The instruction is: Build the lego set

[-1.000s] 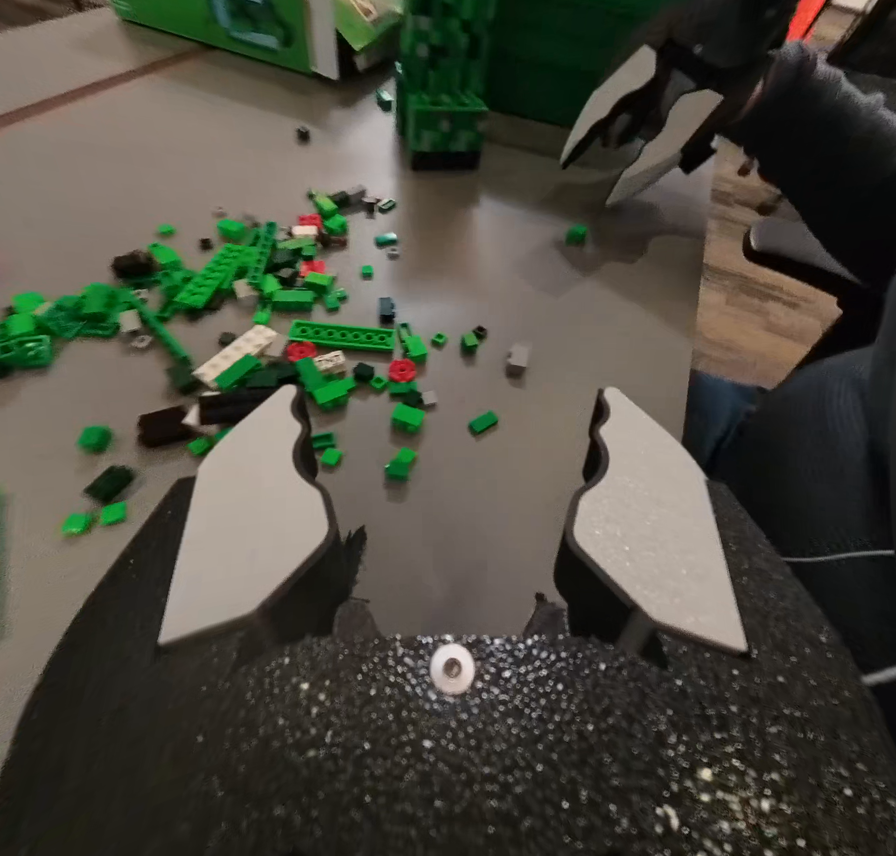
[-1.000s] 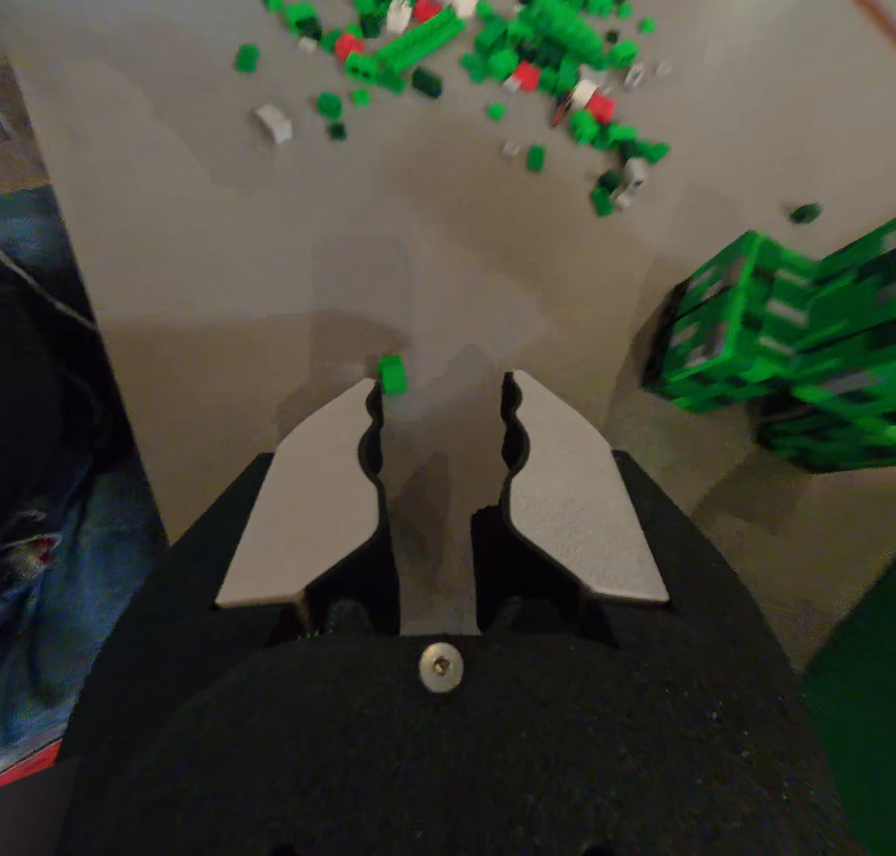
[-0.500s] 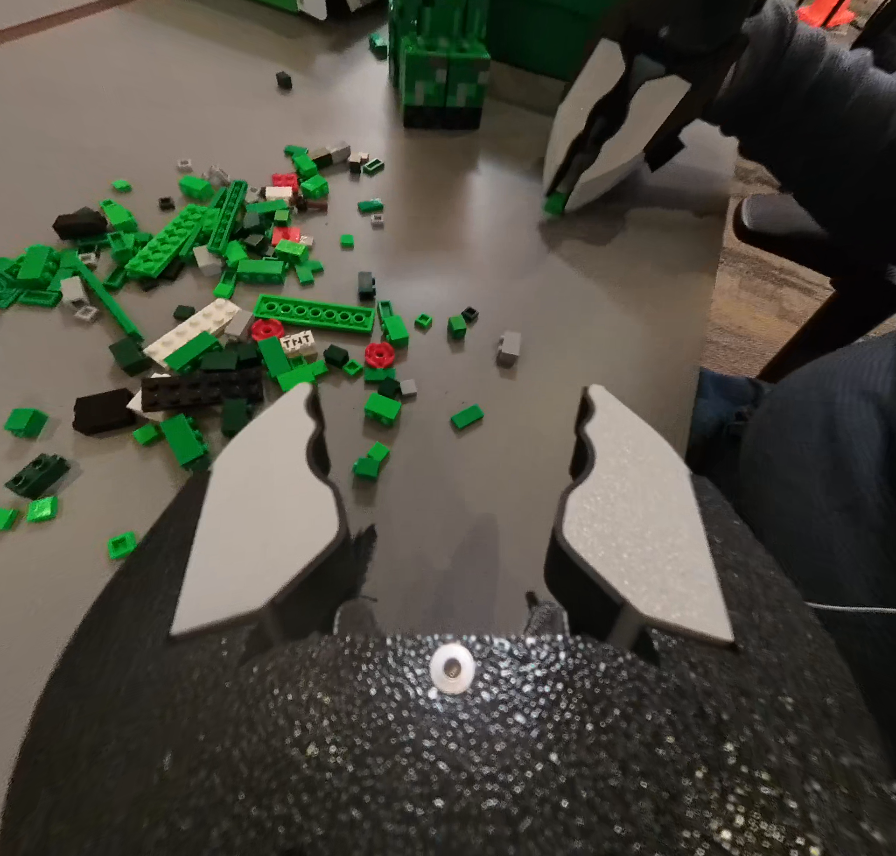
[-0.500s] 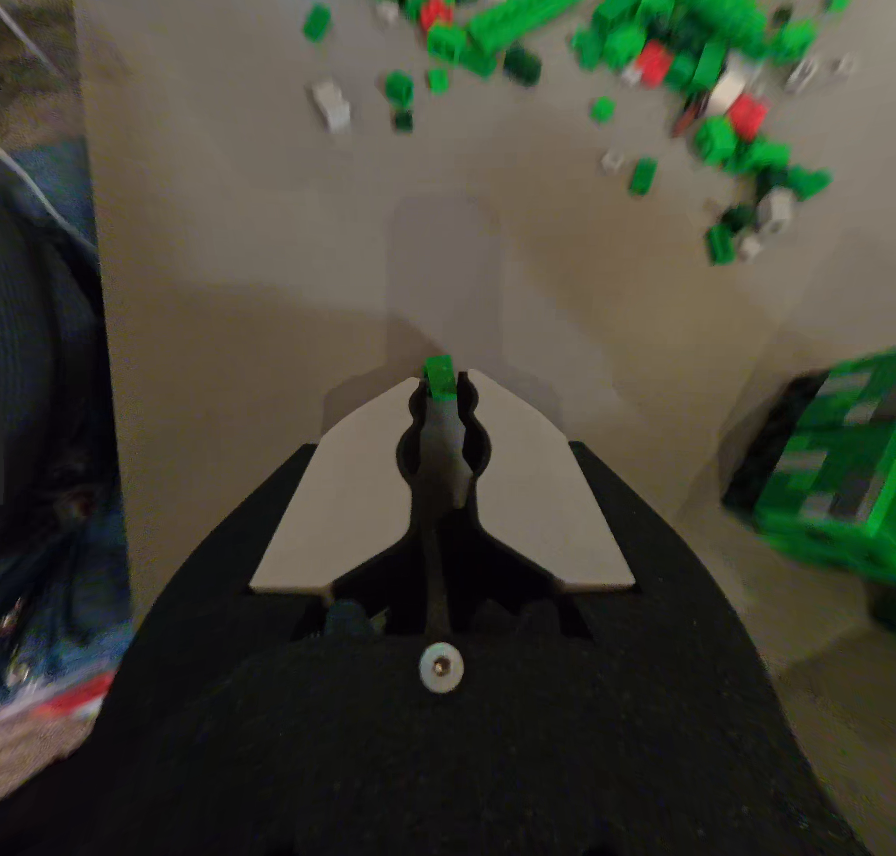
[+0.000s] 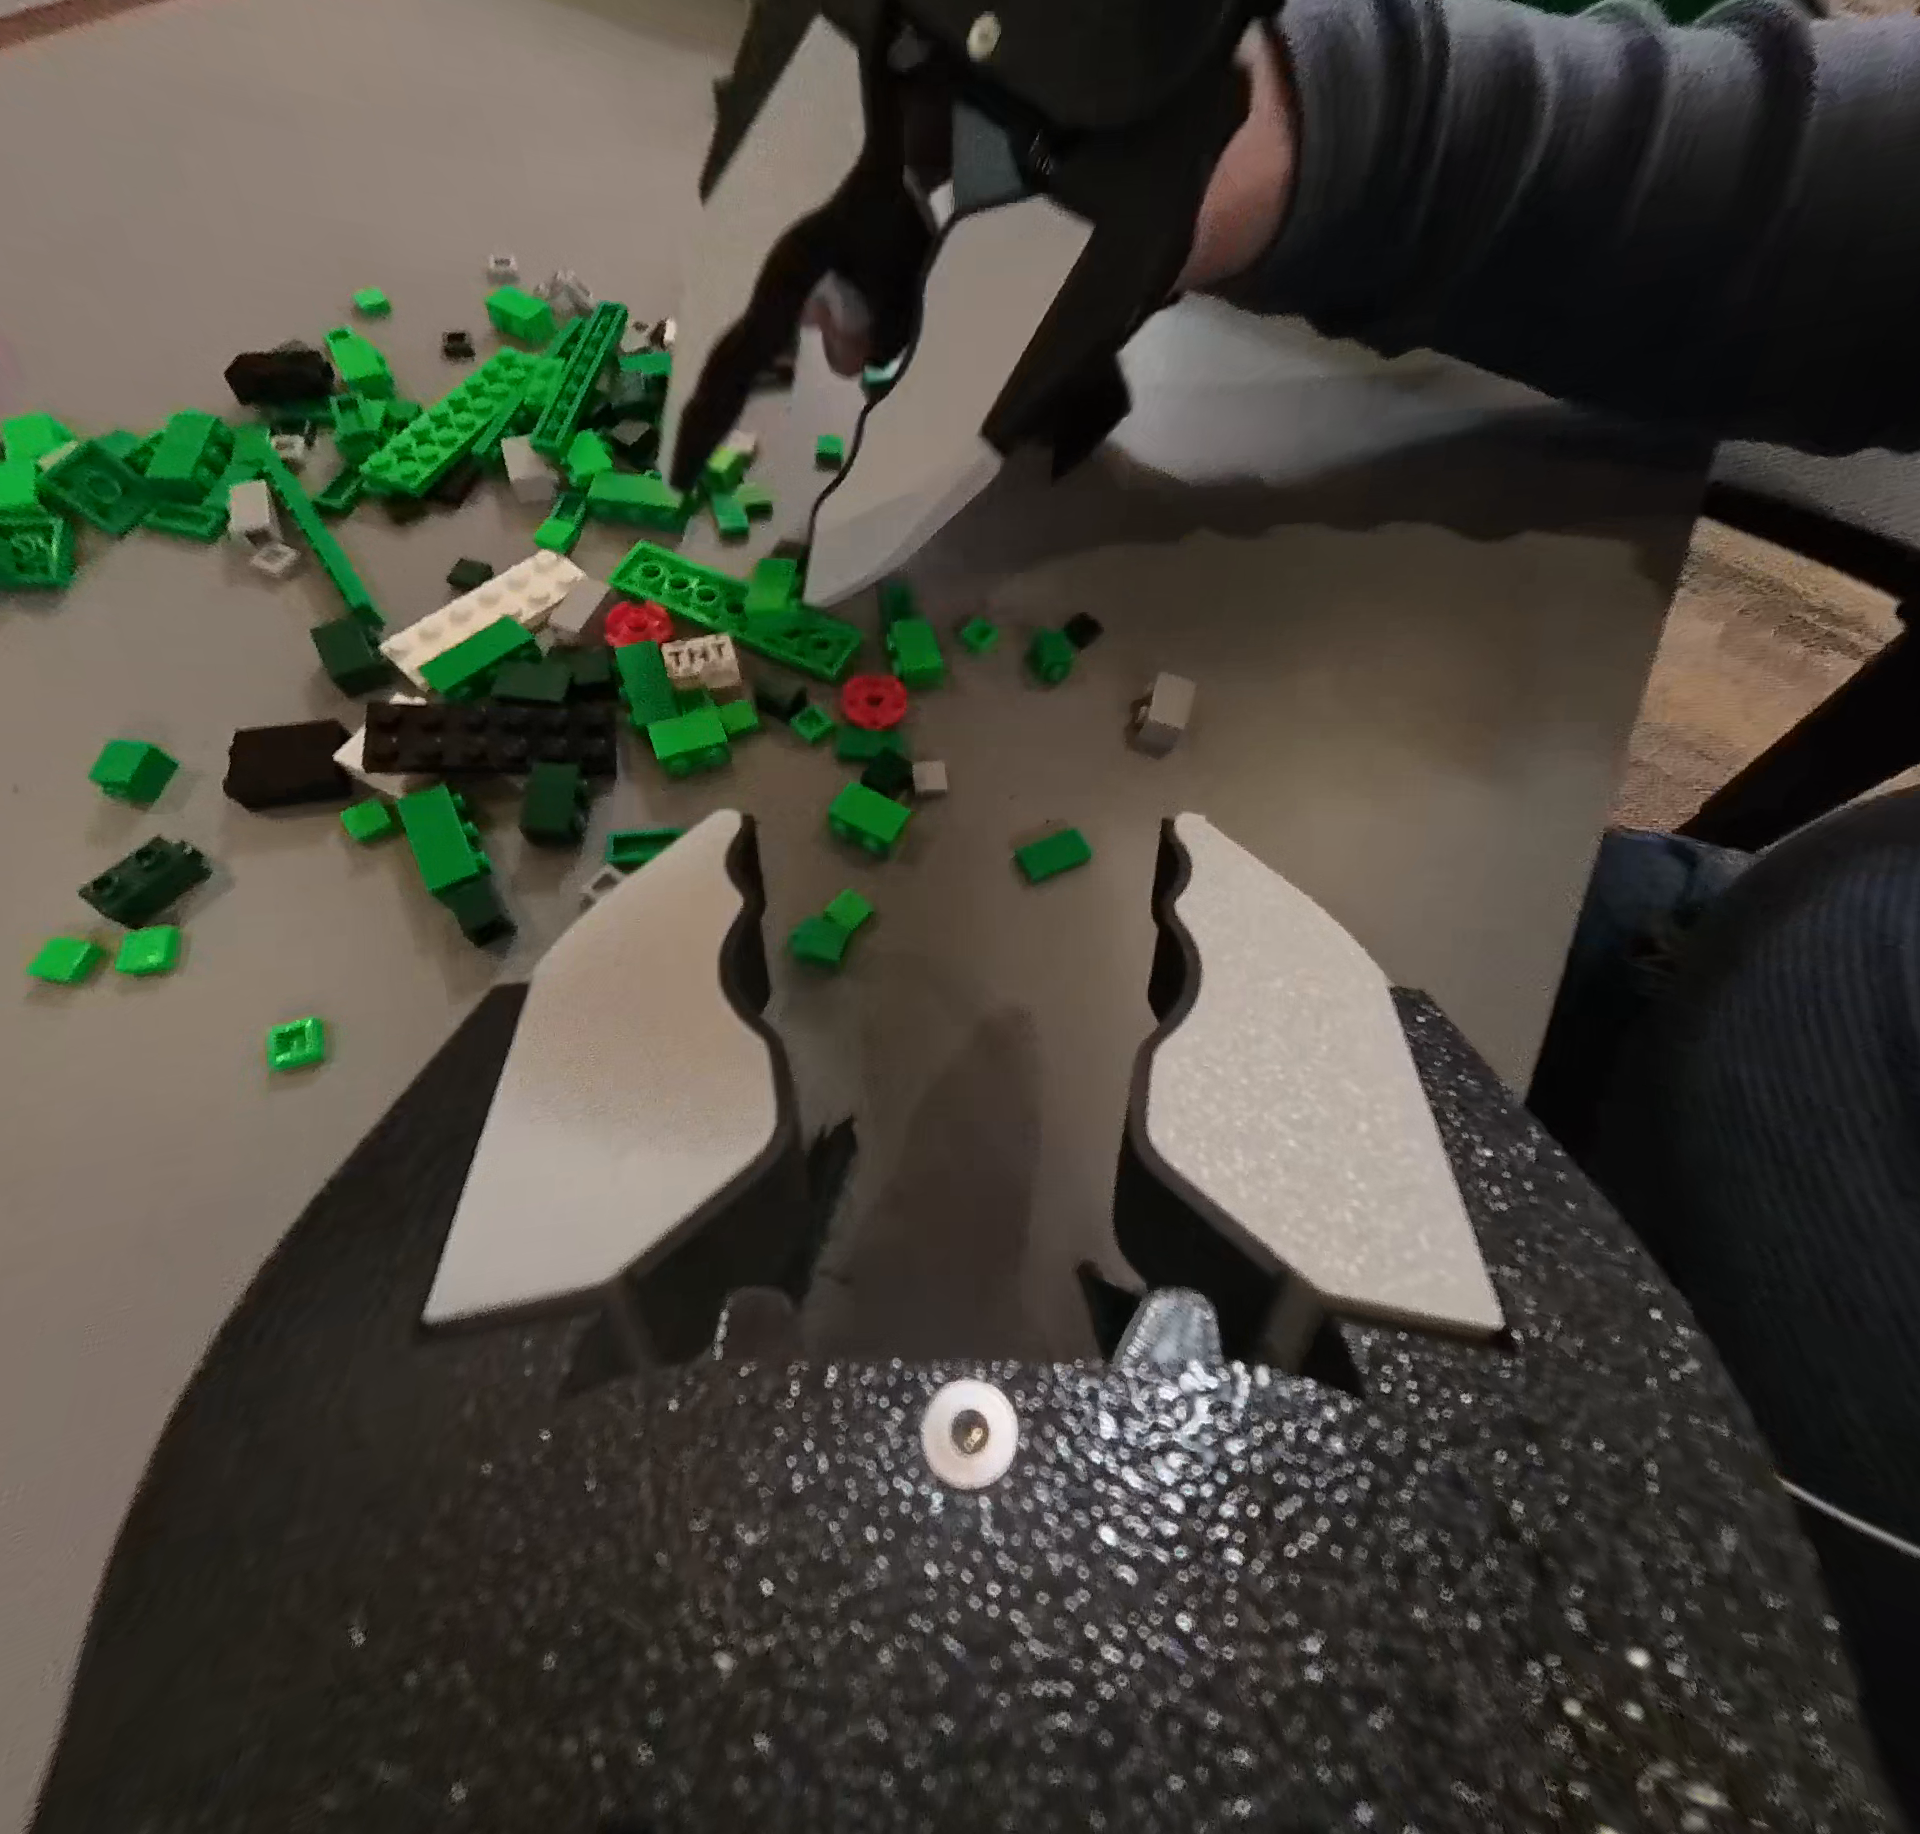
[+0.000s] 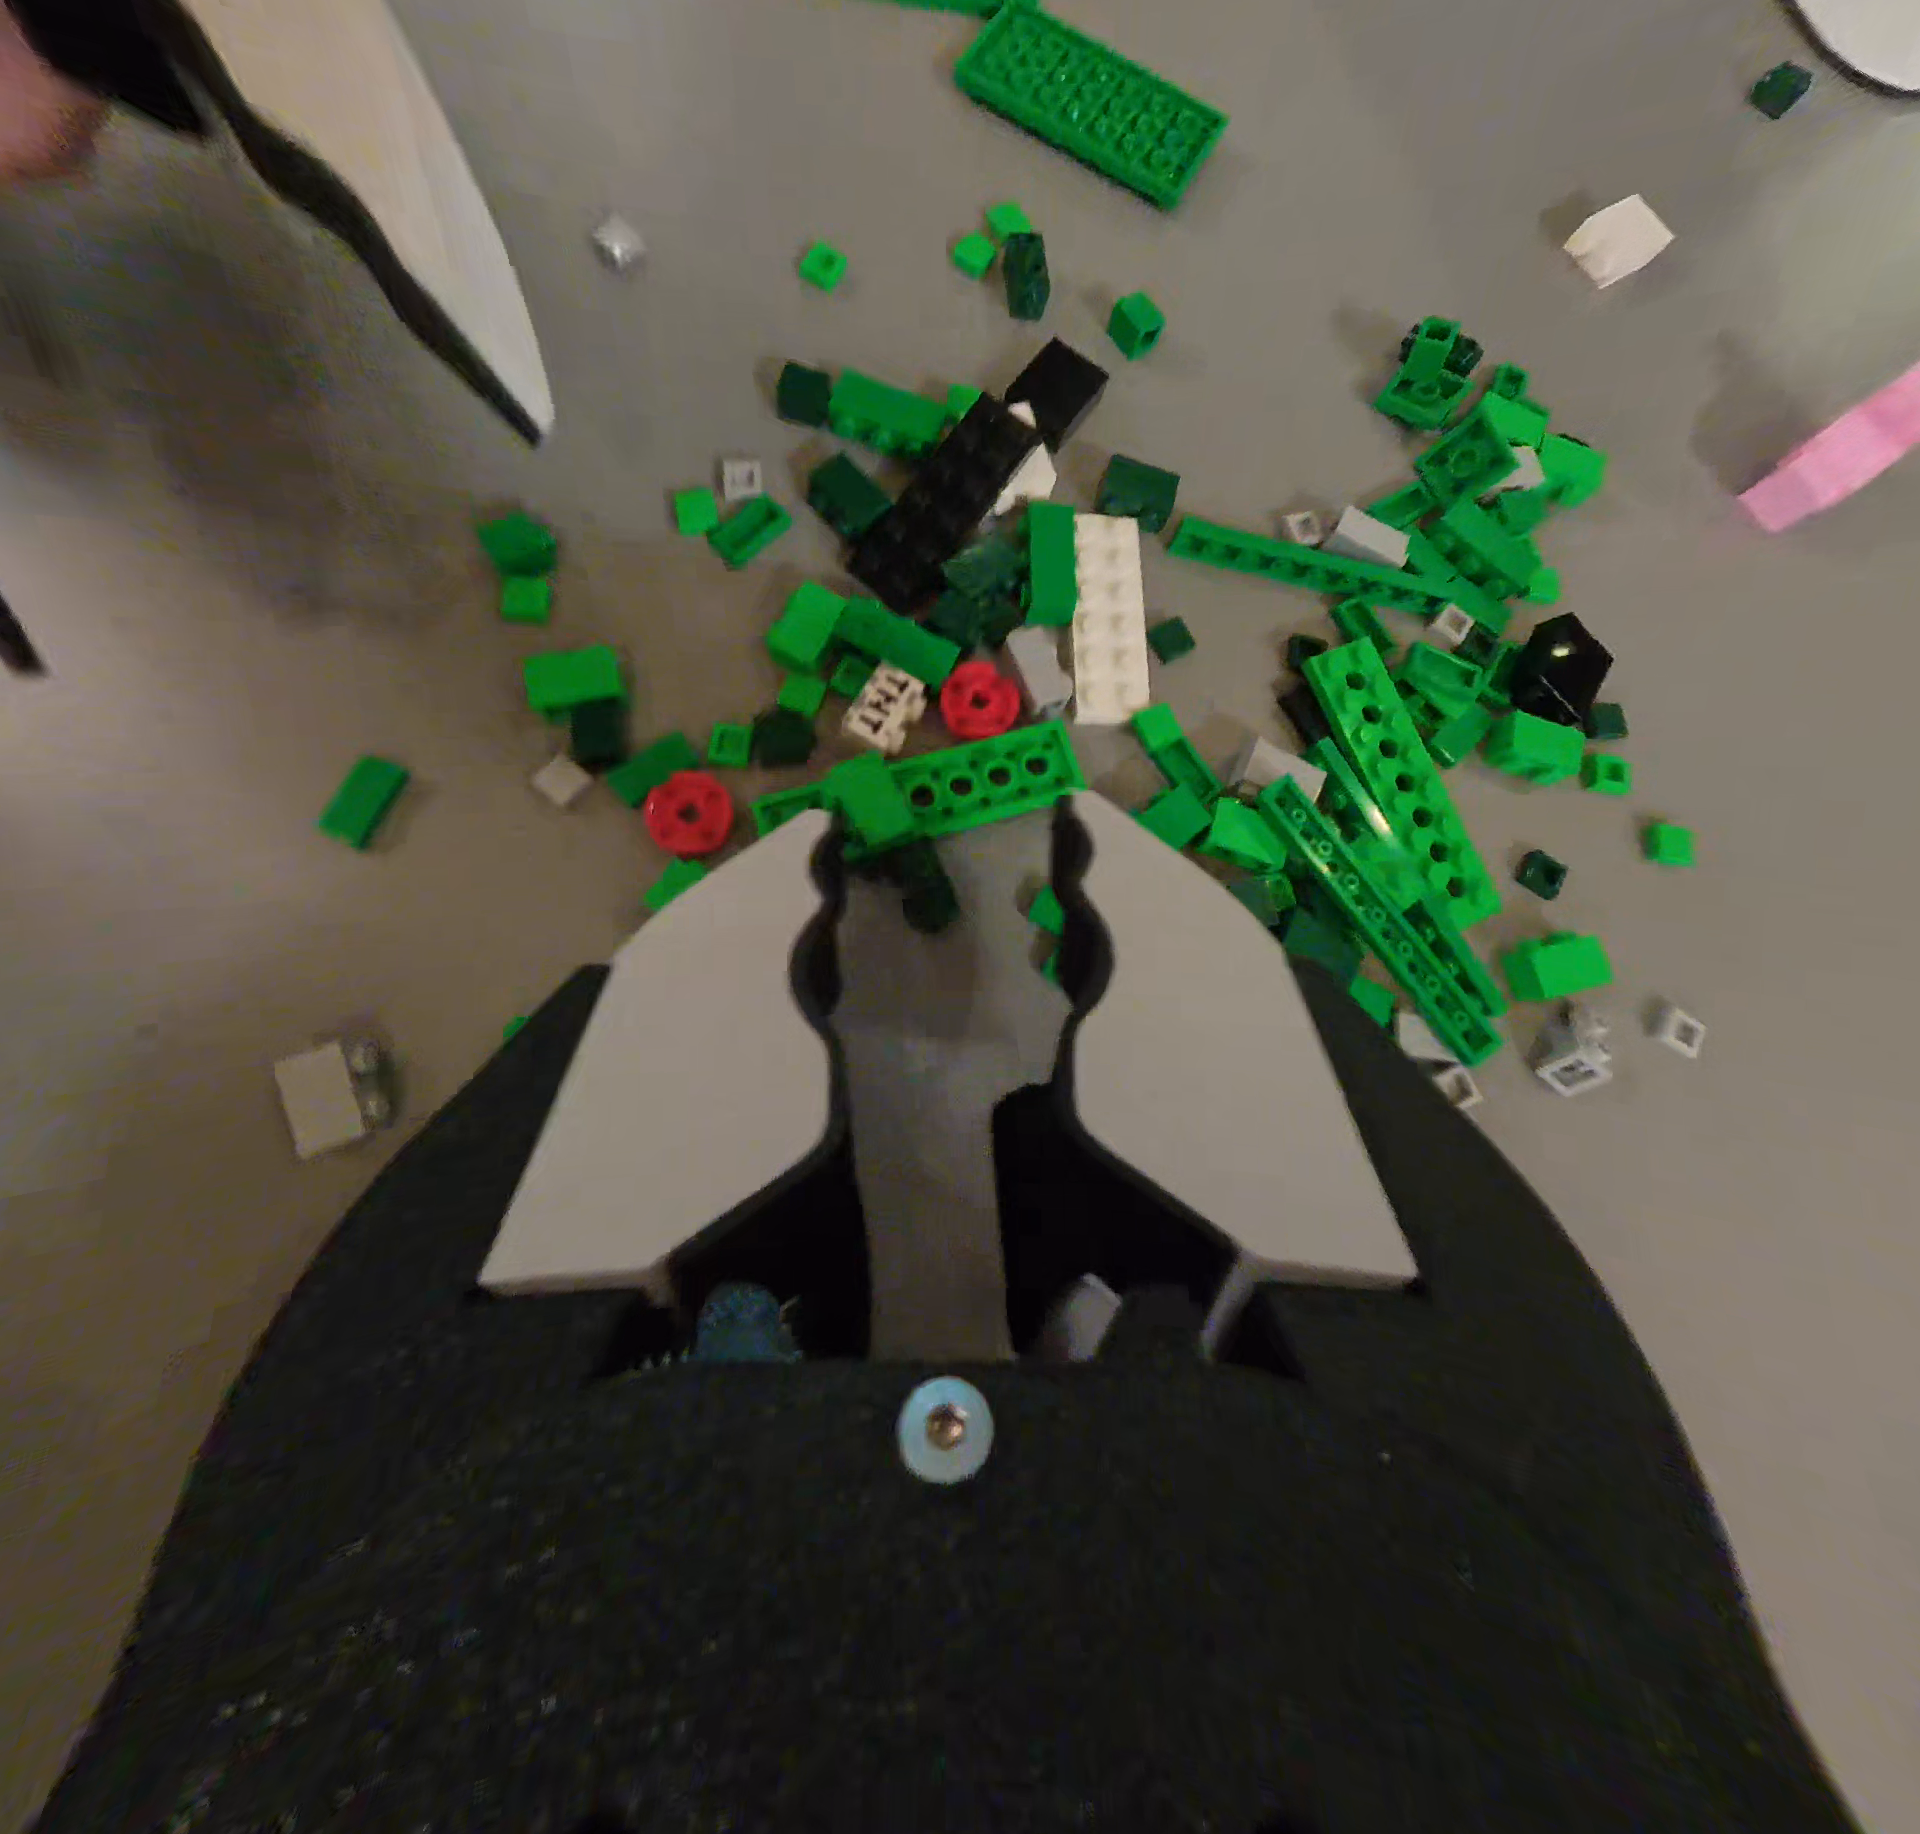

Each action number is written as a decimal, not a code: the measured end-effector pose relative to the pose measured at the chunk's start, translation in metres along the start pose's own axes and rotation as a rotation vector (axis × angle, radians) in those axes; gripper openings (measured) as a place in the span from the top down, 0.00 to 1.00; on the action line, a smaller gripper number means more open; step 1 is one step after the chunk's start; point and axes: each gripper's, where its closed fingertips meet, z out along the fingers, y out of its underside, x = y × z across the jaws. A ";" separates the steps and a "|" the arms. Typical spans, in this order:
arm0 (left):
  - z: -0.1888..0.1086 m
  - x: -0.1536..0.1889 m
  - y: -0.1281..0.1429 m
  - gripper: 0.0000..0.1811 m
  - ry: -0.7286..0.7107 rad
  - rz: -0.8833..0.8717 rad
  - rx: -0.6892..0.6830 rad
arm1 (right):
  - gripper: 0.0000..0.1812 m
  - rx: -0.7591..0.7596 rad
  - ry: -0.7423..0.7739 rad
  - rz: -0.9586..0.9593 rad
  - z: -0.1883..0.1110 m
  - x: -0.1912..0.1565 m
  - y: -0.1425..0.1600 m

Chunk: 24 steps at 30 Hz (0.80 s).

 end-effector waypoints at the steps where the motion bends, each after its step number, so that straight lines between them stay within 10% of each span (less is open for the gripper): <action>1: 0.000 -0.002 0.002 0.59 -0.010 -0.008 -0.002 | 0.74 0.021 0.007 0.017 -0.003 0.001 -0.004; 14: -0.026 -0.120 -0.004 0.51 -0.714 -0.107 -0.228 | 0.73 0.217 0.477 0.233 -0.057 0.060 0.001; 24: -0.028 -0.123 -0.001 0.49 -0.797 -0.058 -0.287 | 0.75 0.208 0.522 0.249 -0.055 0.065 0.012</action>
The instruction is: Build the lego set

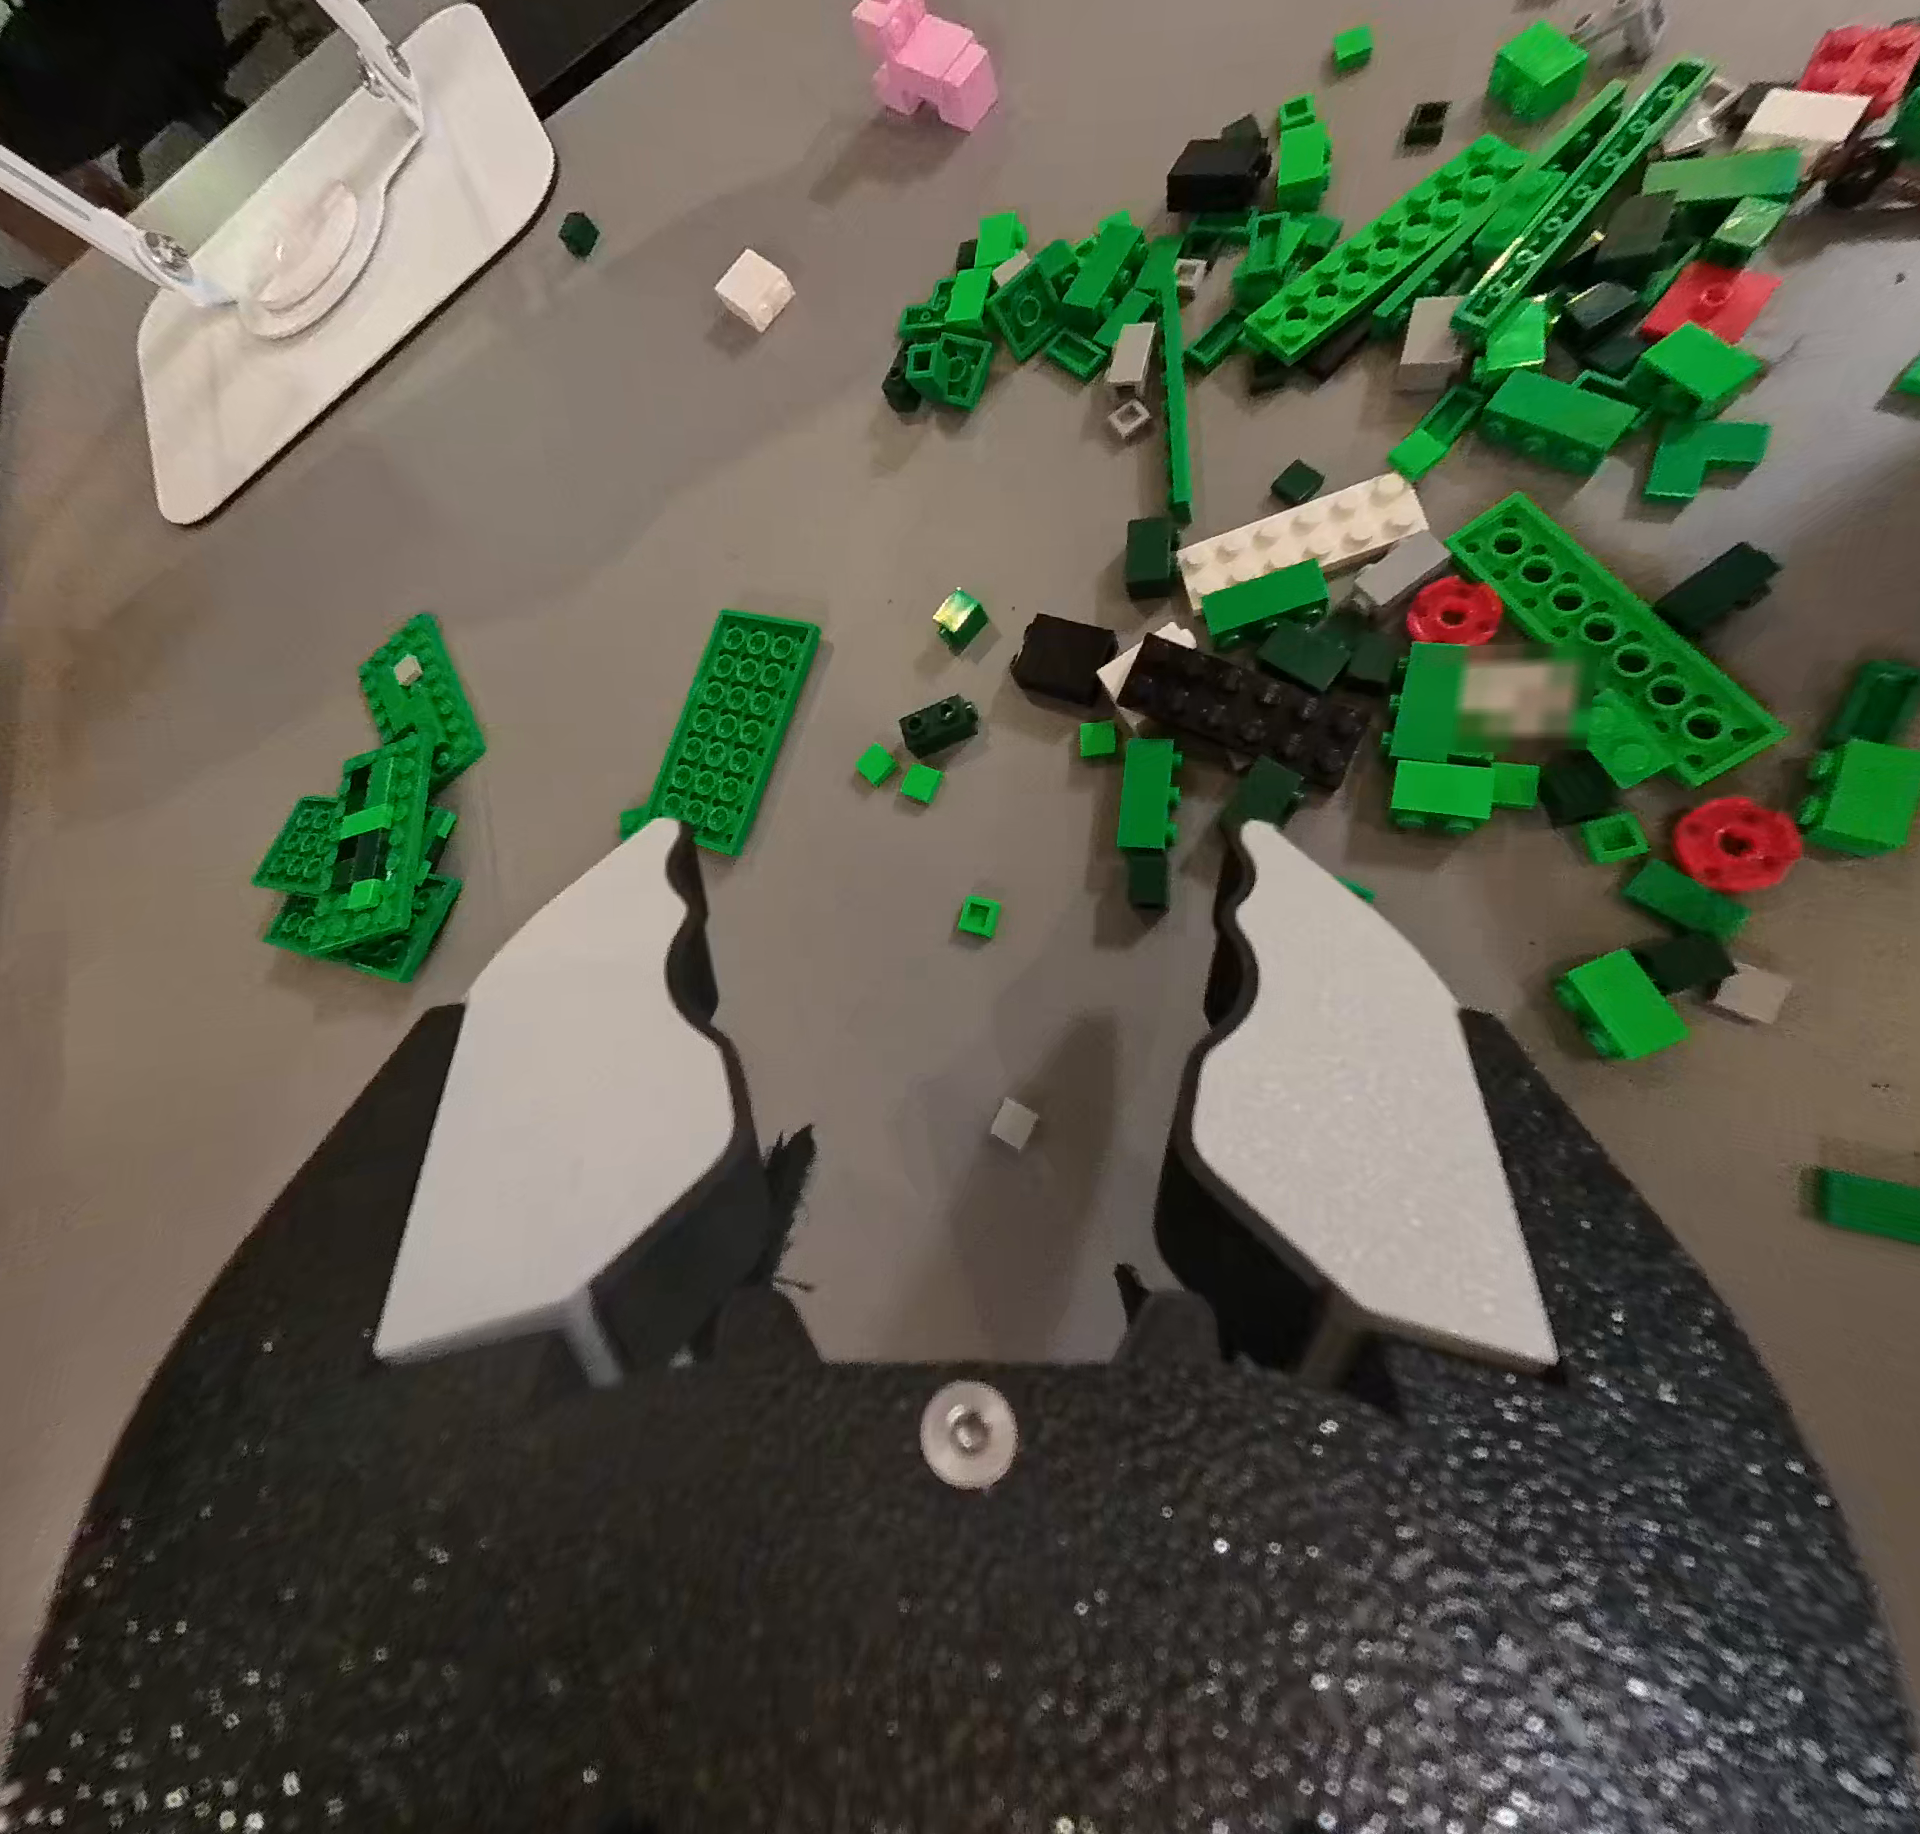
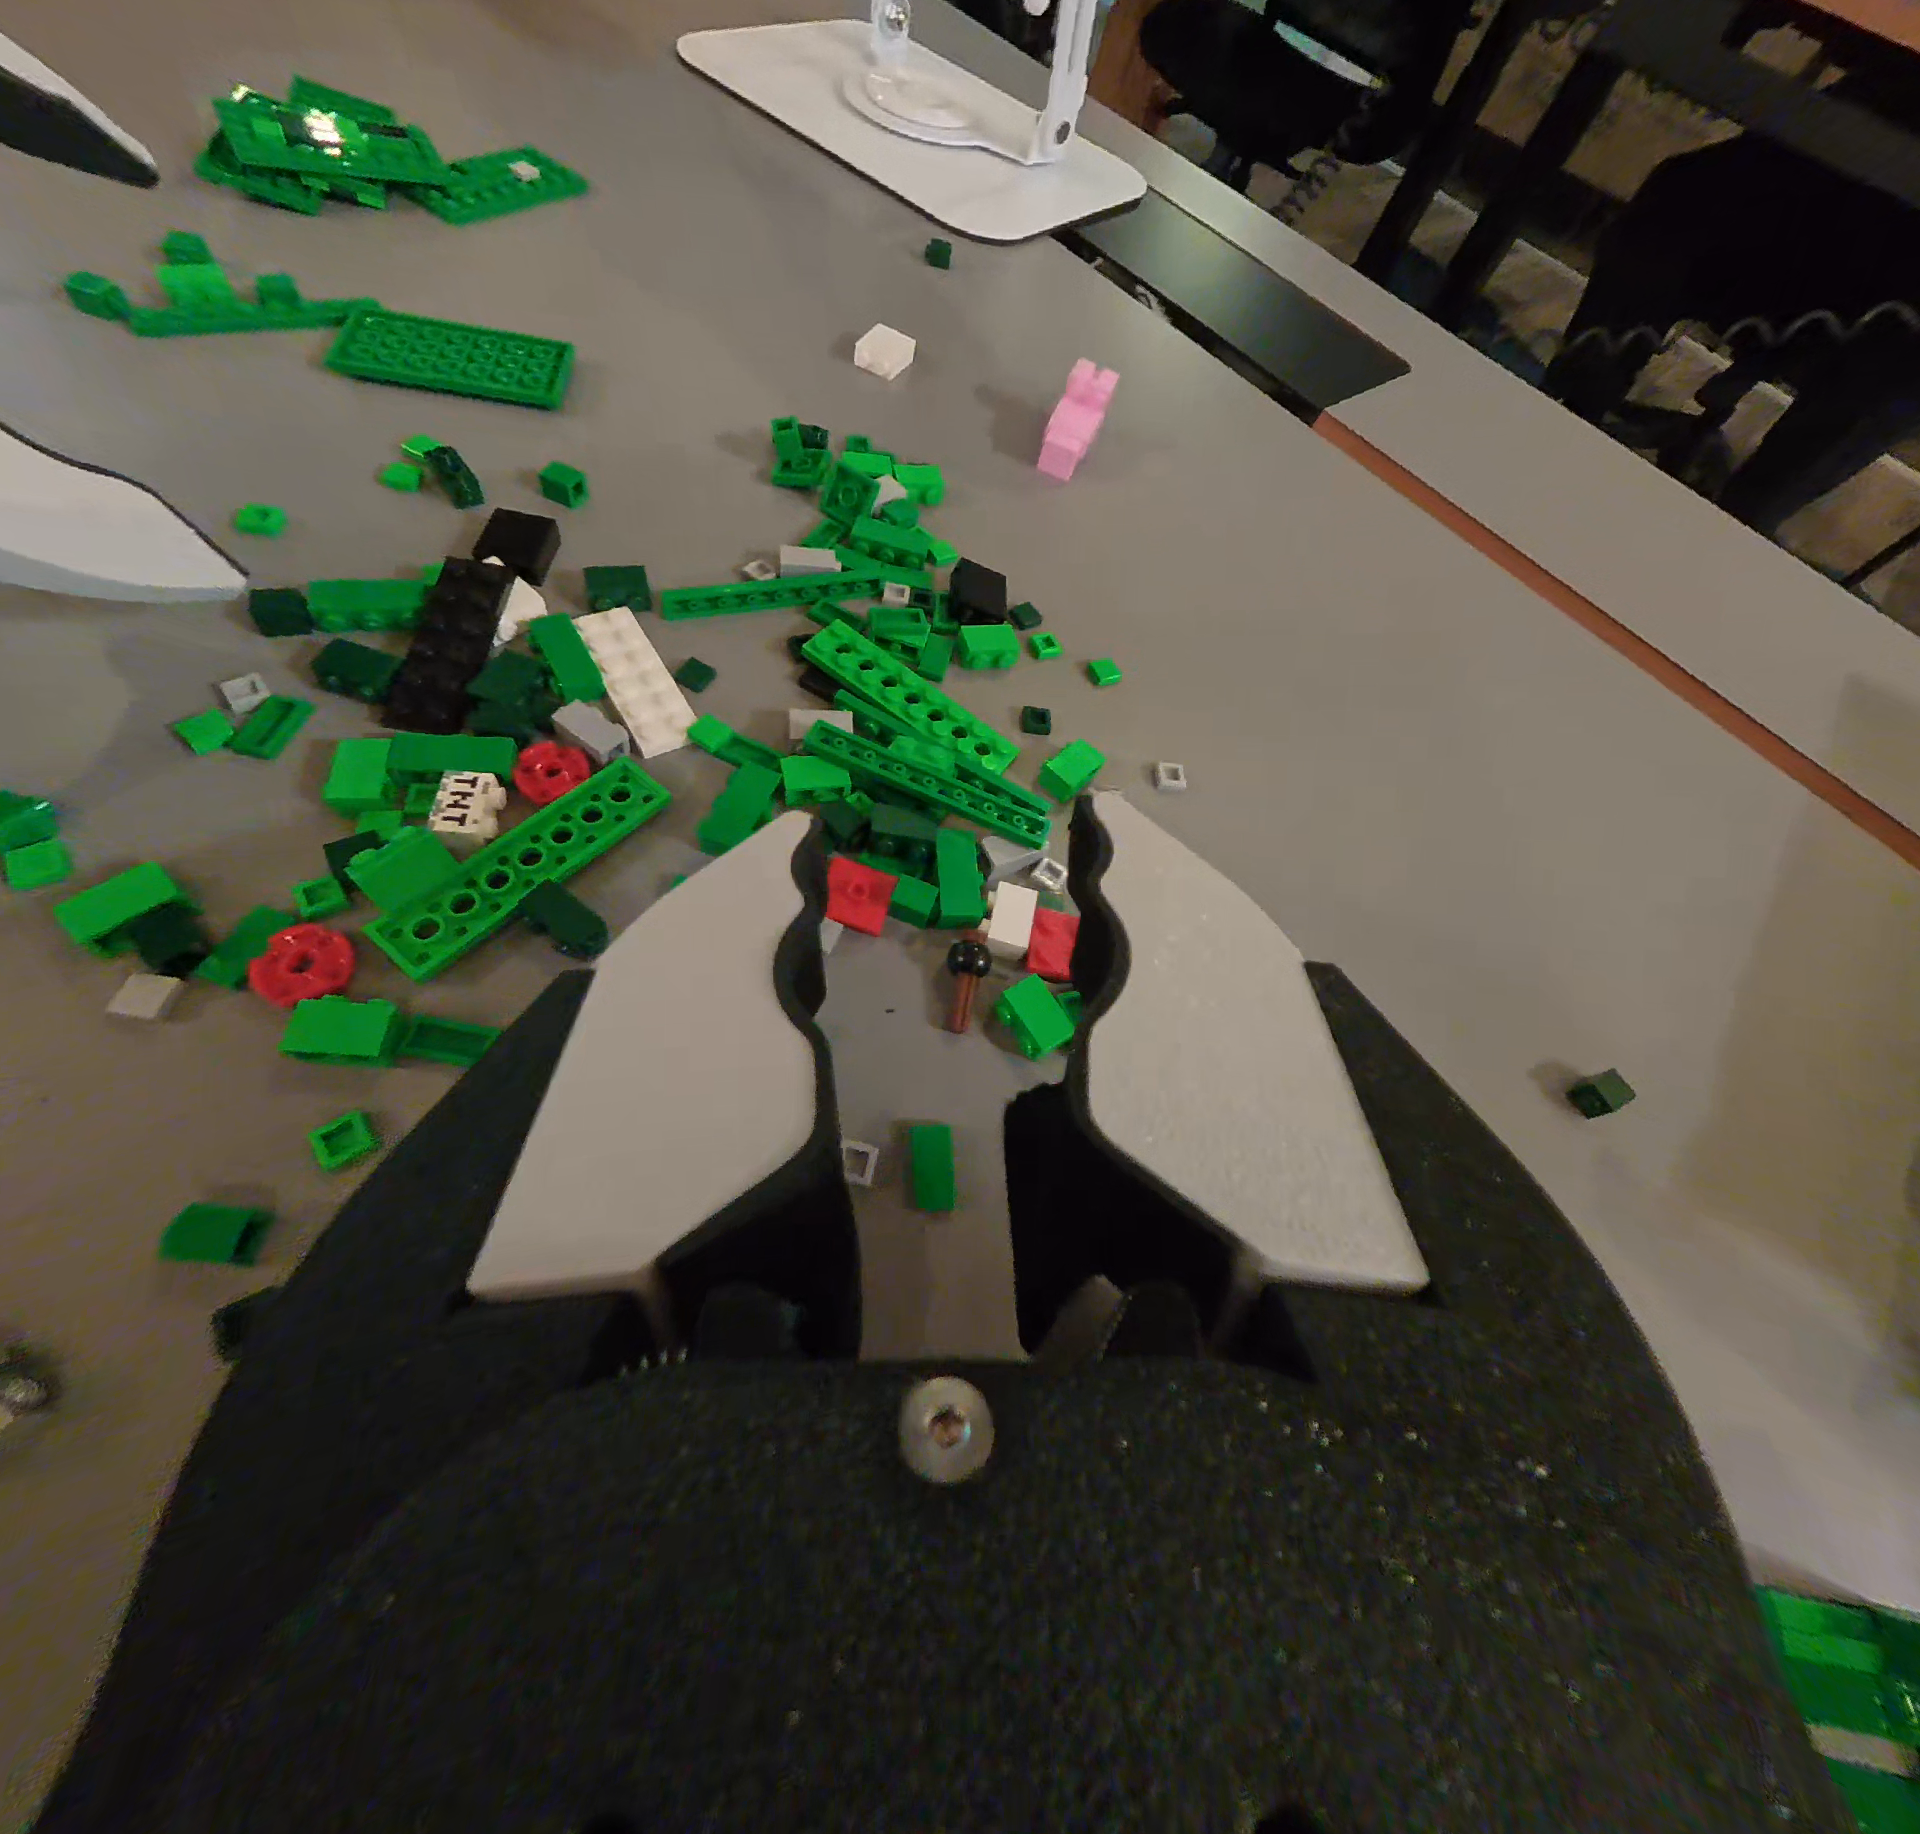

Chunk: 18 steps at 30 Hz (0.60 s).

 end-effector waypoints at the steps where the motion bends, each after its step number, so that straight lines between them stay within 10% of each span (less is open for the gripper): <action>1: 0.000 0.001 0.000 0.49 0.006 -0.002 0.002 | 0.75 0.007 0.013 0.009 -0.001 0.002 0.000; 8: -0.002 0.004 -0.007 0.51 0.119 -0.058 0.088 | 0.99 -0.012 0.243 0.085 -0.014 0.039 0.012; 13: -0.016 -0.054 -0.018 0.51 -0.093 -0.147 0.250 | 1.00 -0.084 0.376 0.199 -0.031 0.061 0.035; 18: -0.019 -0.069 -0.012 0.58 -0.003 -0.270 0.326 | 0.99 -0.128 0.454 0.263 -0.040 0.075 0.053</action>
